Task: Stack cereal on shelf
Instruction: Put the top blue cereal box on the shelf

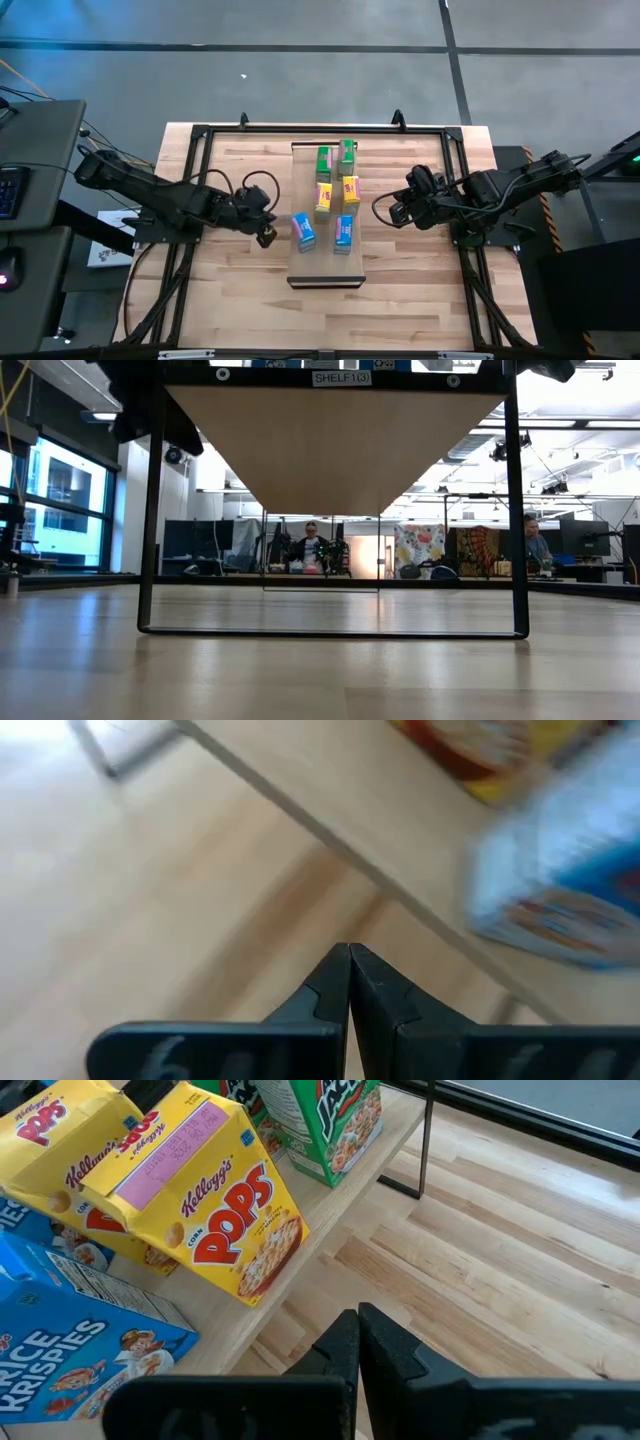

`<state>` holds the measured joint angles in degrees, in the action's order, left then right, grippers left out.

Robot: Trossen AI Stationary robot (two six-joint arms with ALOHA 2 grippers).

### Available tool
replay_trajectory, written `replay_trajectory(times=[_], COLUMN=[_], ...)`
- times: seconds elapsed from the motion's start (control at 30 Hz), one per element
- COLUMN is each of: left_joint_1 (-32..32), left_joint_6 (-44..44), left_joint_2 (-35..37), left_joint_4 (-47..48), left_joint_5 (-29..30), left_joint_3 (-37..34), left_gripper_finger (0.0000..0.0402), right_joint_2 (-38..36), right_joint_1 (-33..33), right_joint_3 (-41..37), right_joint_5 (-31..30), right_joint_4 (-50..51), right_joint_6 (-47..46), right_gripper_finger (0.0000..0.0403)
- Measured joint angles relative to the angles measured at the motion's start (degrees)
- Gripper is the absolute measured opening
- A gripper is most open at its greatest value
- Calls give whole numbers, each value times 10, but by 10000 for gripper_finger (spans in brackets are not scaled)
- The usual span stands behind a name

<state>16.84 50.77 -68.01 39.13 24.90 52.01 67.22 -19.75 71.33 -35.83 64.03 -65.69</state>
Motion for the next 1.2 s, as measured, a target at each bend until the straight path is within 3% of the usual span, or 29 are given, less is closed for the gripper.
replay_trajectory(times=[0.23,0.7,1.03,1.2], left_joint_1=[19,-10,-43,-45], left_joint_6=[12,-34,-70,-69], left_joint_2=[-10,-63,-92,-94], left_joint_4=[-110,-156,-231,-225], left_joint_5=[-97,-83,-125,-148], left_joint_3=[0,0,1,0], left_gripper_finger=[0,0,0,0], right_joint_2=[0,0,0,0], right_joint_1=[0,0,0,0], right_joint_3=[0,0,0,0], right_joint_5=[-9,-12,-12,-12], right_joint_4=[0,0,0,0], right_joint_6=[1,1,0,0], right_gripper_finger=[0,0,0,0])
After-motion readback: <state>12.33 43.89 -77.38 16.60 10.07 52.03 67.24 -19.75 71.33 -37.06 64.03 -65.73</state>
